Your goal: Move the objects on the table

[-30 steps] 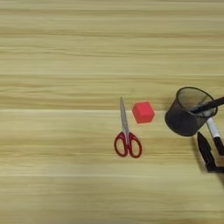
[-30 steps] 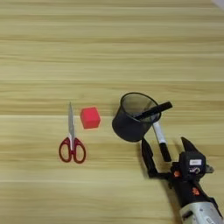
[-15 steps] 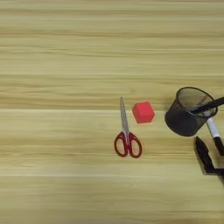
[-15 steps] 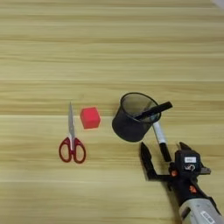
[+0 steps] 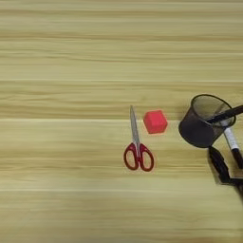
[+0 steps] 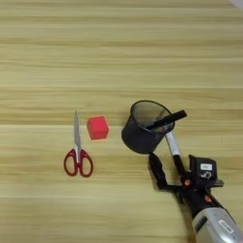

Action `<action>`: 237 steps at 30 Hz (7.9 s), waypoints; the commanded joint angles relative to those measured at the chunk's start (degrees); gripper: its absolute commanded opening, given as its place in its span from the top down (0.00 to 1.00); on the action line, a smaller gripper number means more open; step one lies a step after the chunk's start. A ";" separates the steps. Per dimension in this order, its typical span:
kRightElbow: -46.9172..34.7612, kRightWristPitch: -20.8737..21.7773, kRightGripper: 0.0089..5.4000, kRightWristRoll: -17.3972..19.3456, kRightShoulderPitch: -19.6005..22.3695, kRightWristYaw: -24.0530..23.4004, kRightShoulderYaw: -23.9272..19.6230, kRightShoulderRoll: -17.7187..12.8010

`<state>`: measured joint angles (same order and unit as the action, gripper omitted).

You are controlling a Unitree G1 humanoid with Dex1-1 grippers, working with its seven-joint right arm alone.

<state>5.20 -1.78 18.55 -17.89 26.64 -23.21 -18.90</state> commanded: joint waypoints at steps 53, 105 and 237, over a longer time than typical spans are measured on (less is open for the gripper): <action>-0.24 0.52 0.86 -1.84 0.52 -4.25 0.69 0.52; -27.06 -3.55 0.86 5.35 3.23 -9.57 -9.90 -1.15; -25.87 -2.01 0.21 -5.13 -6.03 -5.78 15.58 7.99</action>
<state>-17.68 -6.90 14.21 -25.07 20.63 -8.04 -10.19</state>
